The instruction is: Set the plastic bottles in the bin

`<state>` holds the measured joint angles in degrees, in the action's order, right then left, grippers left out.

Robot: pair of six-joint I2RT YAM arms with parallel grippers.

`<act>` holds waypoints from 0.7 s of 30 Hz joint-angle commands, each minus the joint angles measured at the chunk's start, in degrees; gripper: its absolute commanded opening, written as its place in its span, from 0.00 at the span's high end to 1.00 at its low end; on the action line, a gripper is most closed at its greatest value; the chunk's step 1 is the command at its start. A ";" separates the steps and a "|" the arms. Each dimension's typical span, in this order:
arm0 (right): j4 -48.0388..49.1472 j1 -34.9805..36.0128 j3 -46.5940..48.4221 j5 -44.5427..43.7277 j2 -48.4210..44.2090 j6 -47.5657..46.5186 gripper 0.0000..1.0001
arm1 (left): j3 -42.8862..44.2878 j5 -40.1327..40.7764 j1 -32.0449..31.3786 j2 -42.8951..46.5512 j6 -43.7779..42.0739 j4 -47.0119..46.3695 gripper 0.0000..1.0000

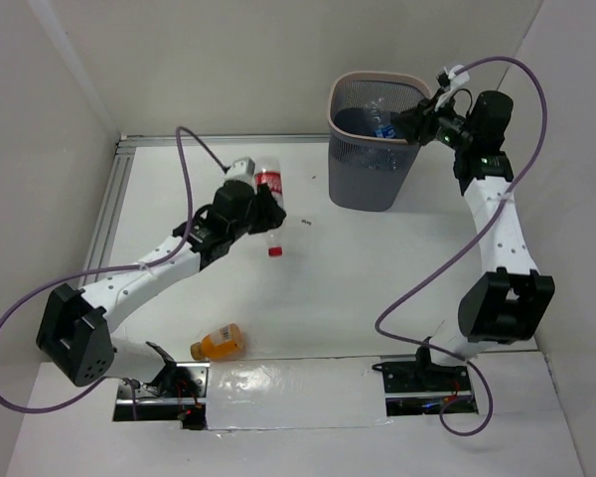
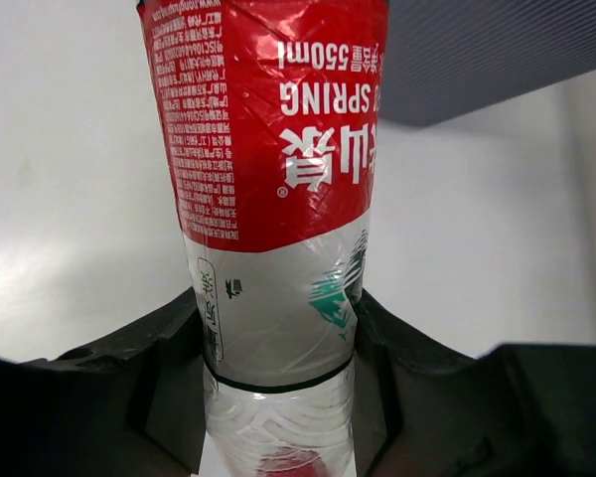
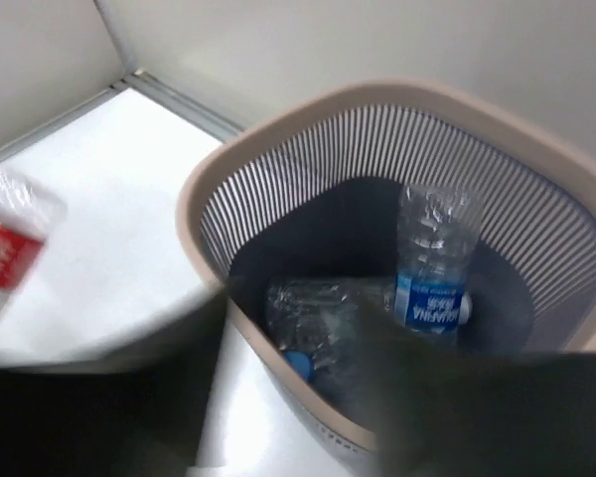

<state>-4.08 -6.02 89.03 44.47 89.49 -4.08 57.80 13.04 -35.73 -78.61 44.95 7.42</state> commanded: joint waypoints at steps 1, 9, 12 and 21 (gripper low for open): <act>2.58 0.31 -6.33 5.28 -7.40 -6.47 0.70 | 8.47 -6.27 1.18 0.57 -6.01 -10.14 0.87; -6.63 0.31 -19.50 6.85 -17.76 -20.14 1.00 | 34.96 -15.92 2.24 -13.73 -7.86 -19.72 0.88; -11.82 0.83 -24.77 8.71 -19.88 -24.38 1.00 | 44.98 -18.82 2.85 -19.81 -4.89 -22.17 0.88; -18.25 4.34 -42.79 6.60 -29.98 -33.97 1.00 | 65.23 -22.01 3.91 -41.36 10.68 -36.76 0.88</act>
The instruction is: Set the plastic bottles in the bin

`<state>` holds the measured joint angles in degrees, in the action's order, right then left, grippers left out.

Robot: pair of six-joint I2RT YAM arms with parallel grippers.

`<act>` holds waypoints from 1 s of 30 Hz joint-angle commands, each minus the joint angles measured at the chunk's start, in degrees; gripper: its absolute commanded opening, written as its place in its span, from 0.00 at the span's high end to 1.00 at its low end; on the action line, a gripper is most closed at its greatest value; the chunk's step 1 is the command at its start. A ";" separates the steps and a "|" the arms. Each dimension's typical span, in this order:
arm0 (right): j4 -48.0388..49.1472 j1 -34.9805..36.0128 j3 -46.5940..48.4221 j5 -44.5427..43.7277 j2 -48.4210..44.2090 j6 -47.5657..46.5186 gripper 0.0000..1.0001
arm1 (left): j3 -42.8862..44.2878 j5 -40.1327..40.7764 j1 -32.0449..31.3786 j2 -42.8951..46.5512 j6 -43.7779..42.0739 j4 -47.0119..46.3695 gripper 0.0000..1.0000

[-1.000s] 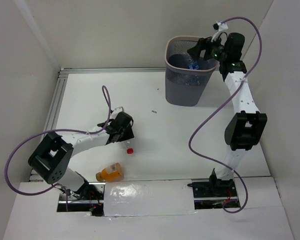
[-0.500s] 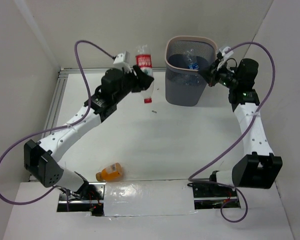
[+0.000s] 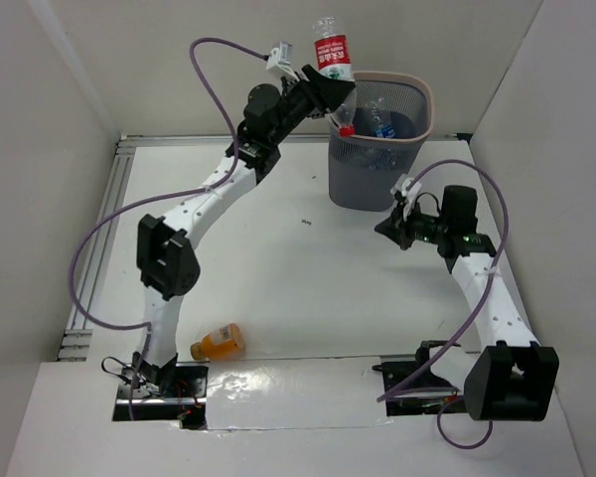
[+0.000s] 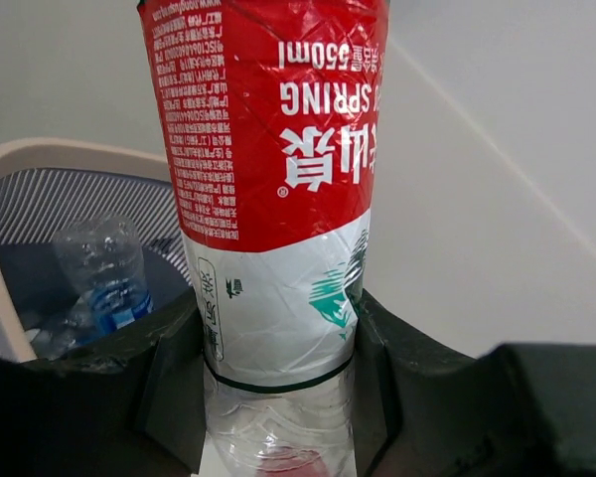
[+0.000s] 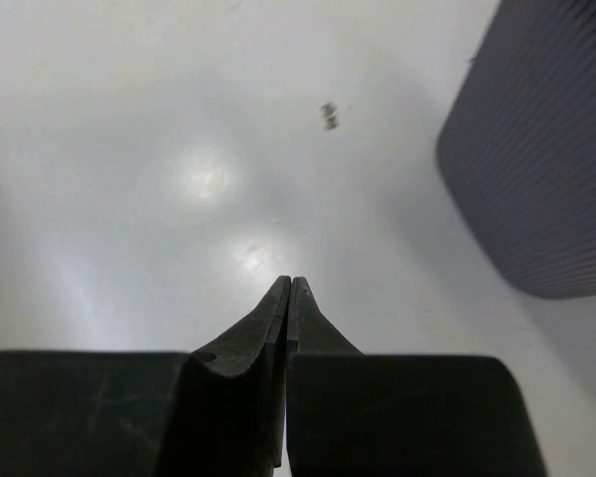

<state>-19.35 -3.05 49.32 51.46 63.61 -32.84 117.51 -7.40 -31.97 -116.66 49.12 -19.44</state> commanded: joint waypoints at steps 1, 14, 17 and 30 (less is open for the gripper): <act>-2.97 1.99 -4.48 -0.40 -5.42 -5.83 1.00 | 9.01 -0.44 0.15 -6.79 7.03 -10.96 0.88; -2.35 3.14 -14.87 -1.36 -11.14 -4.51 0.79 | 22.06 13.38 -3.37 -19.39 -7.18 -1.41 0.34; -2.35 3.14 -14.34 -0.23 -10.44 -4.51 0.47 | 21.35 14.69 -4.42 -19.39 -9.57 -0.25 0.13; -3.58 6.30 -12.06 3.02 -6.41 -7.93 0.20 | 24.43 14.17 -4.95 -15.01 -13.96 0.11 0.00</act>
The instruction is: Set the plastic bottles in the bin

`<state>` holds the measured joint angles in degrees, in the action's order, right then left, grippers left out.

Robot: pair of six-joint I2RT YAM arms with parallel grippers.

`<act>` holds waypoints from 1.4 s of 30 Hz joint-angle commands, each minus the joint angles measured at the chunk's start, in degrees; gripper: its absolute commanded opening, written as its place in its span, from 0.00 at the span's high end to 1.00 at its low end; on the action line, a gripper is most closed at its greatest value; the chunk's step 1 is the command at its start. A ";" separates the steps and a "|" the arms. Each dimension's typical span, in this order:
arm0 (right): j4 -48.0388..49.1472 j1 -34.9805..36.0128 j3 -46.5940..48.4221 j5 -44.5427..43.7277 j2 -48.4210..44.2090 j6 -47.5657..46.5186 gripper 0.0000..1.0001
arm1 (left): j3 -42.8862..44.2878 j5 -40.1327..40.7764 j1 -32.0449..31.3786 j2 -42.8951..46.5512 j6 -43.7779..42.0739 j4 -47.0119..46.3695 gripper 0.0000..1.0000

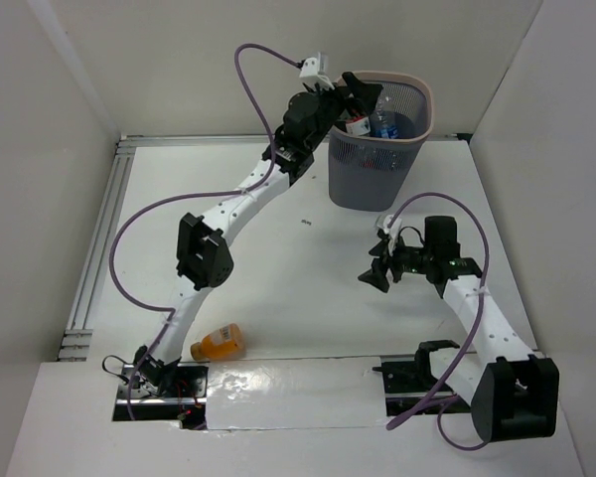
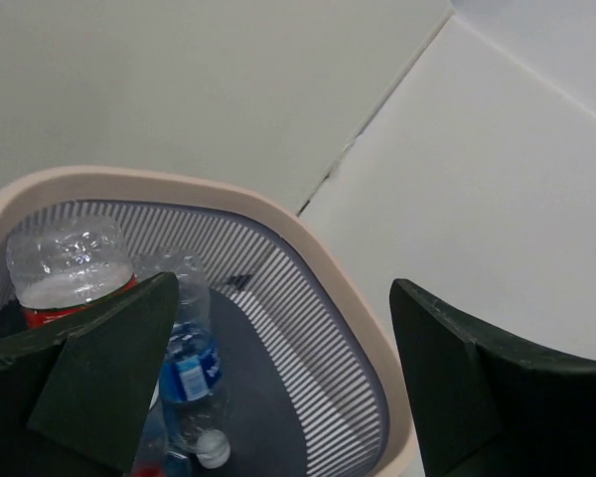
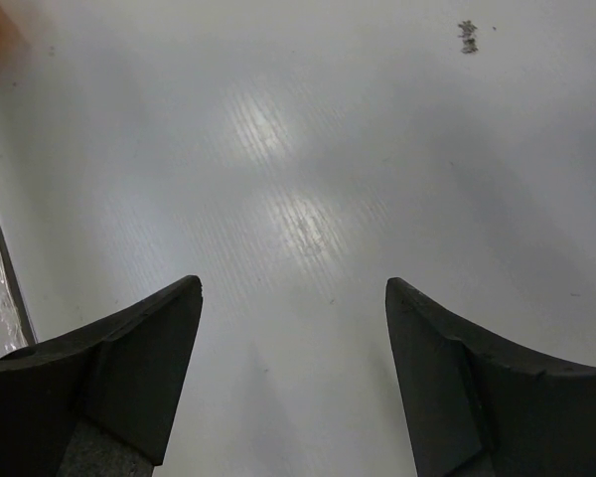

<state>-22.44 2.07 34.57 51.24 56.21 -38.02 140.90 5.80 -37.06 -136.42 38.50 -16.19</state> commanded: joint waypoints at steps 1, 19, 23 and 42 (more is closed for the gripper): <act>-0.50 2.75 2.70 3.94 1.01 -5.02 0.19 | -0.35 0.96 0.14 5.80 -4.82 -3.15 0.00; 7.21 43.36 14.82 5.10 28.50 -20.79 0.00 | -84.01 20.46 1.37 86.55 -10.13 27.50 0.00; 10.83 51.79 21.93 0.18 37.29 -13.42 0.00 | -91.85 25.83 1.90 101.94 -1.09 40.67 0.00; 14.77 67.01 37.33 -16.08 54.01 0.92 0.00 | -93.18 30.06 1.90 112.43 -0.97 48.70 0.00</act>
<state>-12.45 68.05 69.36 39.00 109.23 -41.17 45.47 34.48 -35.29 -23.88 39.00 34.30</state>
